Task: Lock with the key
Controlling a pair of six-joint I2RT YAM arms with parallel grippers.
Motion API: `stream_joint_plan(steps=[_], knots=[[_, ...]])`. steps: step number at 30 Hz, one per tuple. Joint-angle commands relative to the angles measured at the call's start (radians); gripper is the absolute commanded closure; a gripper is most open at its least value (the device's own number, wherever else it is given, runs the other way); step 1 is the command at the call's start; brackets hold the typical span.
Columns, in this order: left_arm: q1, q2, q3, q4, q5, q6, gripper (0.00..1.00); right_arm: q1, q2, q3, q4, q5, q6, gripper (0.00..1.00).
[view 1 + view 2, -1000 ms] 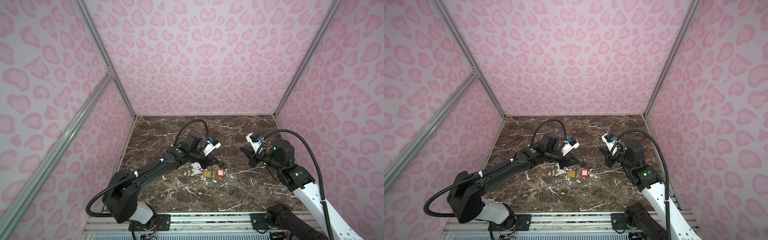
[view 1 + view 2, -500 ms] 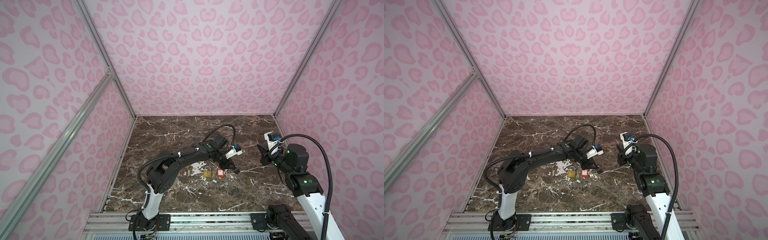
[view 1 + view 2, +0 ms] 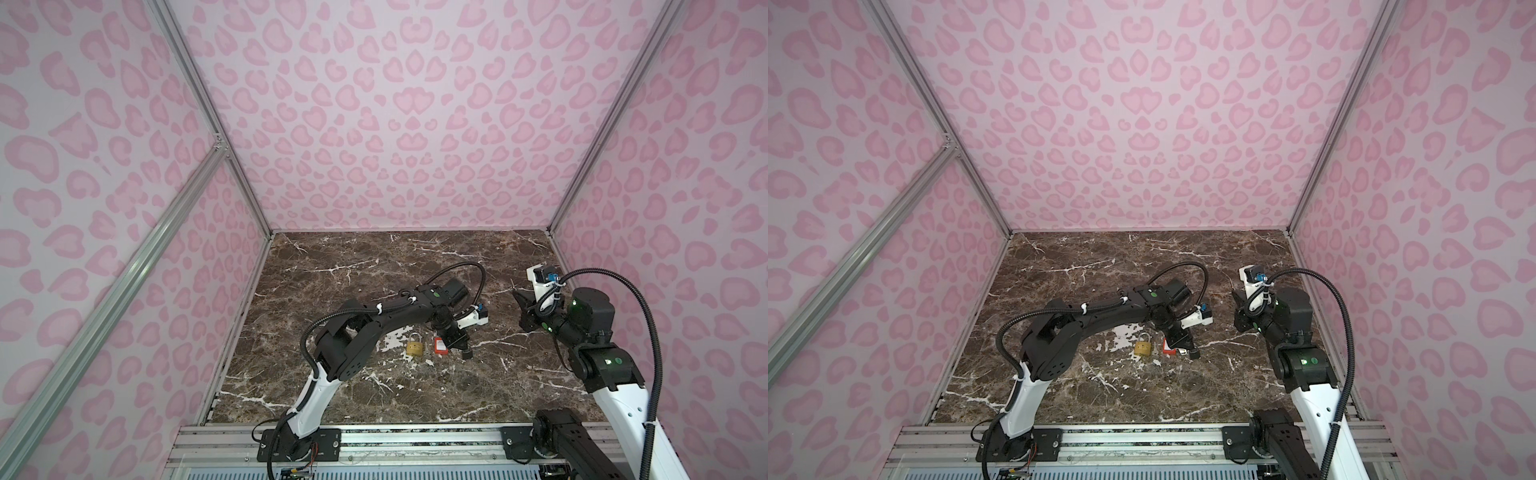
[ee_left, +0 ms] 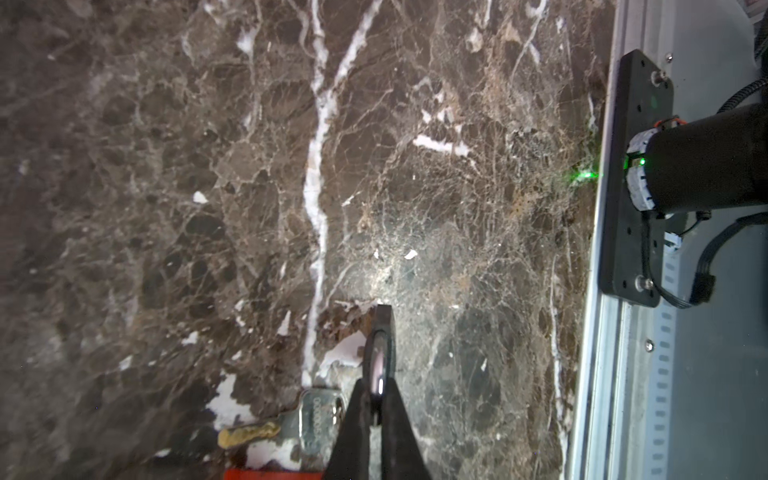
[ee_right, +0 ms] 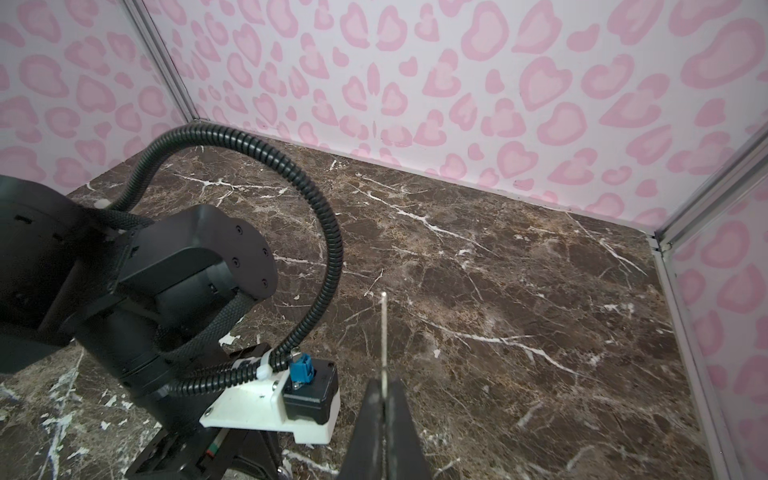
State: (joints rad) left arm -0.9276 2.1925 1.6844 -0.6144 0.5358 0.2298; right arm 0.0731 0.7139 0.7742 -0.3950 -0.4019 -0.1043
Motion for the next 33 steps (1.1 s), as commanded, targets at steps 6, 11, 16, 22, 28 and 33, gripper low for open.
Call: stream_joint_plan(steps=[6, 11, 16, 22, 28, 33], knots=[[-0.003, 0.022, 0.037, -0.03, -0.035, 0.034, 0.97, 0.0, -0.007, -0.009, -0.005, -0.015, 0.002, 1.0], [-0.004, 0.033, 0.055, -0.019, -0.072, 0.043, 0.97, -0.002, -0.017, -0.024, 0.0, -0.01, 0.005, 1.0], [-0.004, 0.049, 0.069, -0.007, -0.096, 0.042, 0.97, -0.002, -0.017, -0.027, 0.004, -0.011, 0.014, 1.0], [-0.005, 0.064, 0.082, -0.004, -0.14, 0.053, 0.97, -0.002, -0.021, -0.035, 0.015, -0.009, 0.024, 1.0], [-0.005, 0.083, 0.103, -0.007, -0.165, 0.048, 0.89, -0.002, -0.029, -0.044, 0.015, -0.011, 0.031, 1.0], [-0.006, 0.103, 0.121, -0.007, -0.17, 0.045, 0.85, -0.002, -0.033, -0.049, 0.006, -0.011, 0.031, 1.0]])
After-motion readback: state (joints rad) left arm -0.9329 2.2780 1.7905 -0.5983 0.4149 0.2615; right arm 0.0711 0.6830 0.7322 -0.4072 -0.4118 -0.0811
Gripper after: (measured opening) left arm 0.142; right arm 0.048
